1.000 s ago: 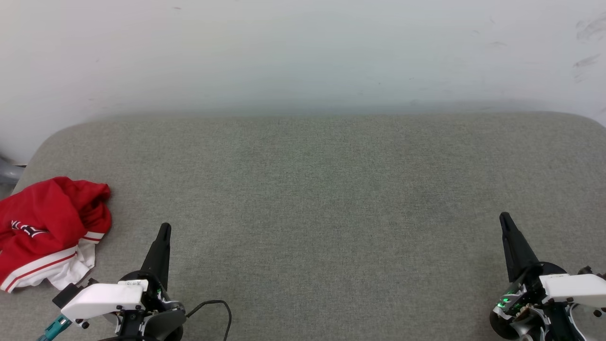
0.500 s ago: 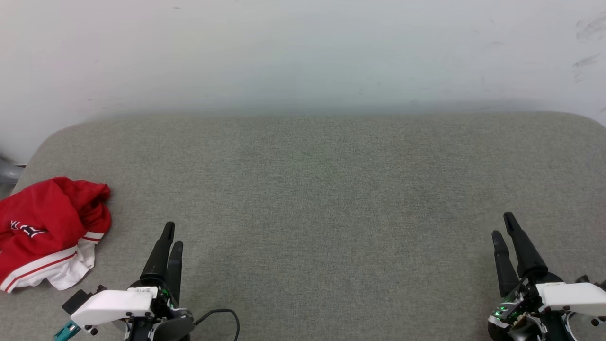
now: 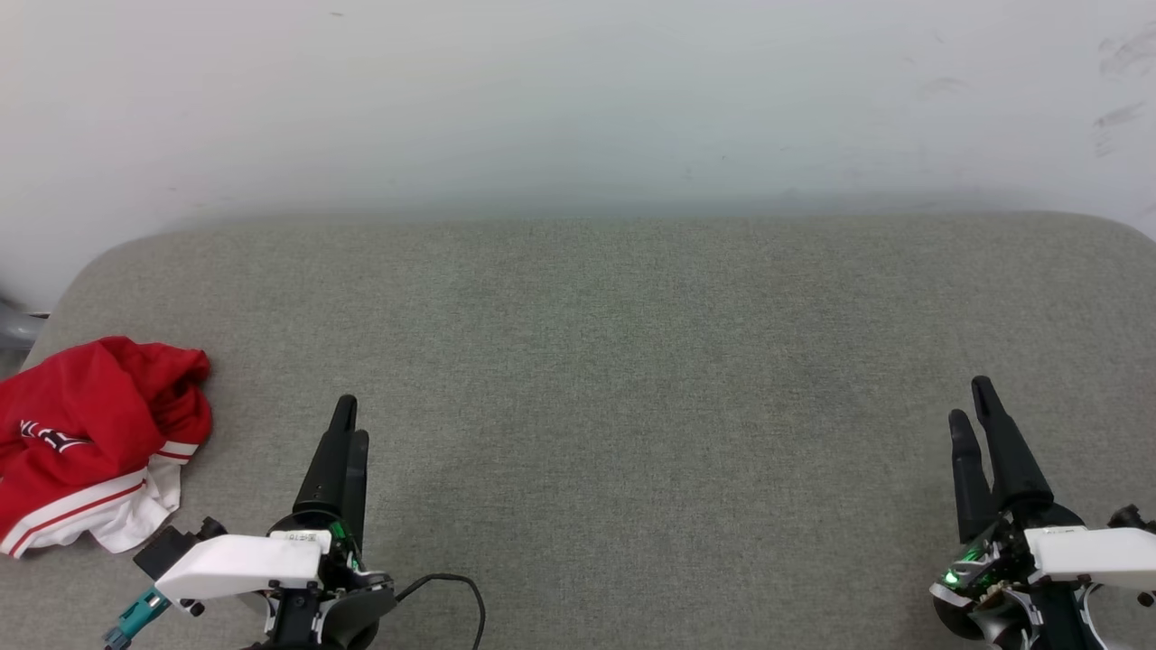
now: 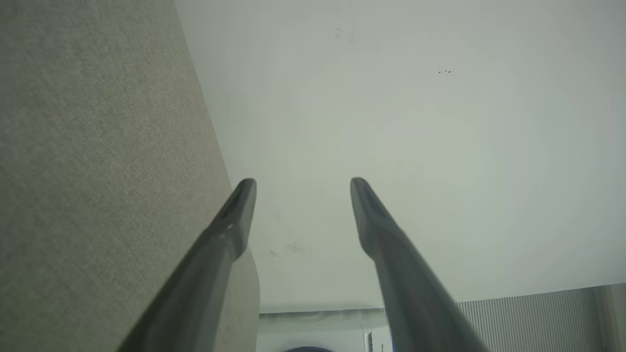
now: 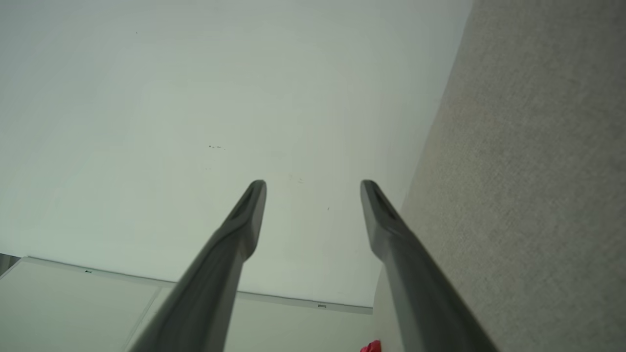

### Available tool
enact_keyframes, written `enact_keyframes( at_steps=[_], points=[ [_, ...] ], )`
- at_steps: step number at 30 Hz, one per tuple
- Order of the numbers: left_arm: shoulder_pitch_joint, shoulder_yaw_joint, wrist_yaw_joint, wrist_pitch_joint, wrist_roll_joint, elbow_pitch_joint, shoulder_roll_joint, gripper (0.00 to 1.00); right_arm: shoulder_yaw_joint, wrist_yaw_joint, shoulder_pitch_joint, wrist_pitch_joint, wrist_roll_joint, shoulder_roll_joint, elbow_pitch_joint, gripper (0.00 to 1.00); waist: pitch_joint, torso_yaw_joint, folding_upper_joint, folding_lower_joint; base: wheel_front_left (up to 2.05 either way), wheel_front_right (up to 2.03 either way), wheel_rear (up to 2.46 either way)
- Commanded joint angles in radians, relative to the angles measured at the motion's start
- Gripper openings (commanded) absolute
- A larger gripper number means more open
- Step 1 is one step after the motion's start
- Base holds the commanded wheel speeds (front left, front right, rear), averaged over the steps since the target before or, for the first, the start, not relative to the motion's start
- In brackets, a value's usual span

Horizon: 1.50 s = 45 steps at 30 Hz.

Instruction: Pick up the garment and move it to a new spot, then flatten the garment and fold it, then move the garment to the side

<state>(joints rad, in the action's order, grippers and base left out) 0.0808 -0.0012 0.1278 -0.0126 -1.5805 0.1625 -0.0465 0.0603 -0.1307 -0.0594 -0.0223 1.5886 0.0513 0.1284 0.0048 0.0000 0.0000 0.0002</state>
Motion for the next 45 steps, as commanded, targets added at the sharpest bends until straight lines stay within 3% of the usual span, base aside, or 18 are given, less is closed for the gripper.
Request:
enact_keyframes(
  at_steps=[1, 9, 20, 30, 45],
  points=[
    [0.021, -0.008, 0.002, 0.013, 0.031, -0.028, -0.003, 1.0, -0.007, 0.0, -0.002, 0.014, -0.022, 0.012, -0.031, 1.0, 0.0, 0.0, 0.0, -0.0002, 0.0, 0.0, 0.0],
    [0.014, -0.006, 0.002, 0.04, 0.213, -0.046, -0.004, 1.0, -0.023, 0.0, 0.007, 0.05, -0.152, 0.033, -0.04, 1.0, -0.001, 0.0, 0.0, -0.0002, 0.0, 0.0, 0.0],
    [-0.002, -0.006, 0.003, 0.08, 0.538, -0.073, -0.004, 1.0, -0.011, 0.0, 0.022, 0.09, -0.514, 0.024, -0.064, 1.0, -0.002, -0.001, 0.0, -0.0002, 0.0, 0.0, 0.0],
    [-0.004, -0.024, -0.006, 0.113, 0.803, -0.067, -0.004, 1.0, -0.024, 0.0, 0.033, 0.123, -0.748, 0.029, -0.062, 1.0, -0.004, 0.0, 0.0, -0.0002, 0.0, 0.0, 0.0],
    [-0.012, -0.05, -0.05, 0.156, 1.07, -0.056, -0.015, 1.0, -0.025, 0.0, 0.043, 0.124, -1.018, 0.023, -0.09, 1.0, -0.006, 0.0, 0.0, -0.0002, 0.0, 0.0, 0.0]
  ],
)
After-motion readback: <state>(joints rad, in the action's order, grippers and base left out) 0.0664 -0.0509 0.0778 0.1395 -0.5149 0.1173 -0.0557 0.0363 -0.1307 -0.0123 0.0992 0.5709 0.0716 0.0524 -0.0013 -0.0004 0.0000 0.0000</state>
